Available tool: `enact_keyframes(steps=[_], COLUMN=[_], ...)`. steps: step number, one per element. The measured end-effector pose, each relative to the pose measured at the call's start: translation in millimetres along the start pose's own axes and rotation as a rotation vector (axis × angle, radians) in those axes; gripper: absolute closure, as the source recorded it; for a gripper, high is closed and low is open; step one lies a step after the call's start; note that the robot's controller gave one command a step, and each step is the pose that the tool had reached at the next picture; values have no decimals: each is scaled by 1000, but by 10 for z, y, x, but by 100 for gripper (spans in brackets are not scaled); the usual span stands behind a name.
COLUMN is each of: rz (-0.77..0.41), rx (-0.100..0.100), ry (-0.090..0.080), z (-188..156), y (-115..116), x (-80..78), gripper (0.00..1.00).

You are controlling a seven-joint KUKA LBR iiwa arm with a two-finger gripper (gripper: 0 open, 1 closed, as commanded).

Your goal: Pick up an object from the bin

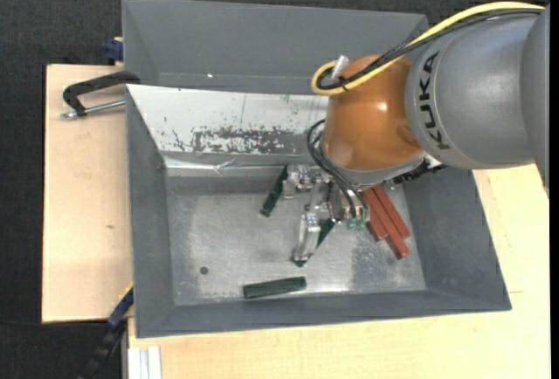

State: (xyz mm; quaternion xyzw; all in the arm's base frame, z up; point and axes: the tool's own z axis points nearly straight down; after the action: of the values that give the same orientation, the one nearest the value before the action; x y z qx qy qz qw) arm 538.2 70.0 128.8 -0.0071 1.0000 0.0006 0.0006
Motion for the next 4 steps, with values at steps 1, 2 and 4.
enact_keyframes(steps=[1,2,4], rz=[129,340,32], rx=[0,-1,1], ry=[-1,-1,-1], z=[183,370,402], y=[16,20,-318], x=[-66,-147,-237], gripper=[0,0,0])
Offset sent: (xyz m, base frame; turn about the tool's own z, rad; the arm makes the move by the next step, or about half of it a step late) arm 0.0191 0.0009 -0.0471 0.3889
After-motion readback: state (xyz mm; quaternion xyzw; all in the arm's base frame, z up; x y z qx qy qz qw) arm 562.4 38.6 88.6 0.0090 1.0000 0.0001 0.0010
